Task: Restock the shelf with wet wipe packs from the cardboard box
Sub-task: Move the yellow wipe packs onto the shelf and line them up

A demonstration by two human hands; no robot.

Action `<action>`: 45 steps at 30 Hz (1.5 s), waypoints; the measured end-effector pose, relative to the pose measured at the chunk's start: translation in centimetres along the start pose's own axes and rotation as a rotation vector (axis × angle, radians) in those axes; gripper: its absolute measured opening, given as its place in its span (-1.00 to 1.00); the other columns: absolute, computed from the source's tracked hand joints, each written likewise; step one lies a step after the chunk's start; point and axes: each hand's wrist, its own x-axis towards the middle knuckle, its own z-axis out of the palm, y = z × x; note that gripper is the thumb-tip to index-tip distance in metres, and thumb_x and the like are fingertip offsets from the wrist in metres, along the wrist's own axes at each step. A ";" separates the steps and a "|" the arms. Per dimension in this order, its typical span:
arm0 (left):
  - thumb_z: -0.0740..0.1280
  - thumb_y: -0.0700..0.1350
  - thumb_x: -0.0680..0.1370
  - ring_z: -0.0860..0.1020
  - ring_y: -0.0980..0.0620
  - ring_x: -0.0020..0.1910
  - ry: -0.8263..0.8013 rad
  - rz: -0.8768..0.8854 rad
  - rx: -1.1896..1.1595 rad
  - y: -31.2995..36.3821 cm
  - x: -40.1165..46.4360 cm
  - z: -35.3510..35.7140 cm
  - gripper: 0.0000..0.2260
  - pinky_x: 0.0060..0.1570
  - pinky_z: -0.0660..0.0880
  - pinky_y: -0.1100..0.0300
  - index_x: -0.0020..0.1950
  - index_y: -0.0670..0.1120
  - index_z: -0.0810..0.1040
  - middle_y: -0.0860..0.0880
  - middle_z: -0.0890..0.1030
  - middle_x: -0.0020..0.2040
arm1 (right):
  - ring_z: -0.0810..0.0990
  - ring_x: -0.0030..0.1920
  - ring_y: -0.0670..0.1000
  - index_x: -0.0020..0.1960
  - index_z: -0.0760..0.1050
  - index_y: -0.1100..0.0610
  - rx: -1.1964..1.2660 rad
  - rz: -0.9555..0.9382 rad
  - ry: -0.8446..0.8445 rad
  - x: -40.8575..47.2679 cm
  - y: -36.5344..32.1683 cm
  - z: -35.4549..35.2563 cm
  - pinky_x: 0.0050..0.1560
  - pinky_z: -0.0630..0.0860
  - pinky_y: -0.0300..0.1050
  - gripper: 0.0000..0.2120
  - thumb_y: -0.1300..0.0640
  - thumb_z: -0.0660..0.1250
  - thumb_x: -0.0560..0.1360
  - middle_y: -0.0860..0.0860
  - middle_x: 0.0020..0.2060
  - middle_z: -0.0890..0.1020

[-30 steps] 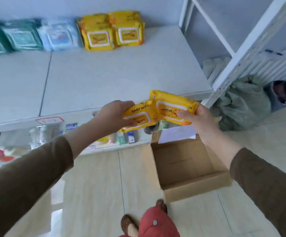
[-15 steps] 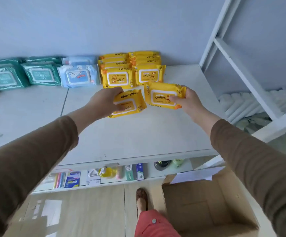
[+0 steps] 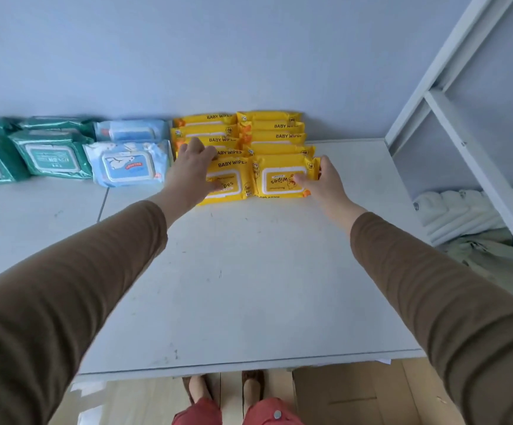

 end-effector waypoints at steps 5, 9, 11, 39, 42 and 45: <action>0.51 0.13 0.40 0.41 -0.12 0.15 0.059 0.083 0.160 -0.5 0.0 0.3 -0.45 0.09 0.44 -0.06 0.27 -0.05 0.40 -0.06 0.47 0.14 | 0.61 0.08 0.01 0.18 0.32 0.05 -0.042 -0.011 0.047 -0.4 1.6 0.9 0.05 0.58 -0.04 -0.45 -0.01 0.58 0.37 0.01 0.11 0.58; 0.49 0.13 0.43 0.40 -0.10 0.15 0.009 0.148 0.200 -0.9 0.3 -0.2 -0.45 0.03 0.46 -0.01 0.30 -0.03 0.40 -0.06 0.46 0.15 | 0.60 0.06 0.03 0.14 0.30 0.07 -0.156 -0.050 0.112 -0.1 1.6 1.8 -0.05 0.50 -0.14 -0.43 -0.05 0.59 0.36 0.04 0.13 0.58; 0.50 0.13 0.42 0.41 -0.09 0.15 -0.022 0.163 0.245 -0.9 0.7 -0.5 -0.44 0.00 0.47 0.00 0.32 -0.03 0.39 -0.06 0.46 0.15 | 0.60 0.06 0.03 0.14 0.31 0.07 -0.187 -0.047 0.120 0.1 1.6 1.9 -0.01 0.54 -0.07 -0.44 -0.06 0.58 0.36 0.04 0.13 0.59; 0.39 0.06 0.50 0.37 -0.11 0.33 -0.012 0.087 0.072 -3.0 -18.8 -1.6 -0.42 0.26 0.38 -0.02 0.46 -0.05 0.31 -0.06 0.42 0.34 | 0.38 0.36 0.10 0.39 0.37 0.10 -0.630 -0.103 -0.091 -20.2 -2.4 5.9 0.25 0.36 -0.03 -0.51 0.01 0.38 0.51 0.05 0.34 0.44; 0.39 0.07 0.51 0.34 -0.11 0.39 -0.039 0.084 0.059 -4.9 -23.2 -1.7 -0.40 0.30 0.36 -0.03 0.49 -0.05 0.29 -0.05 0.38 0.40 | 0.35 0.39 0.09 0.43 0.33 0.08 -0.639 -0.087 -0.112 -24.2 -2.0 7.3 0.28 0.36 0.00 -0.47 0.00 0.37 0.52 0.04 0.38 0.41; 0.39 0.09 0.51 0.32 -0.11 0.41 -0.065 0.088 0.075 -6.8 -26.1 -1.7 -0.39 0.32 0.36 -0.04 0.50 -0.04 0.28 -0.04 0.36 0.44 | 0.31 0.42 0.08 0.47 0.27 0.05 -0.638 -0.075 -0.124 -27.2 -2.0 9.0 0.29 0.33 -0.01 -0.44 0.01 0.36 0.53 0.03 0.43 0.37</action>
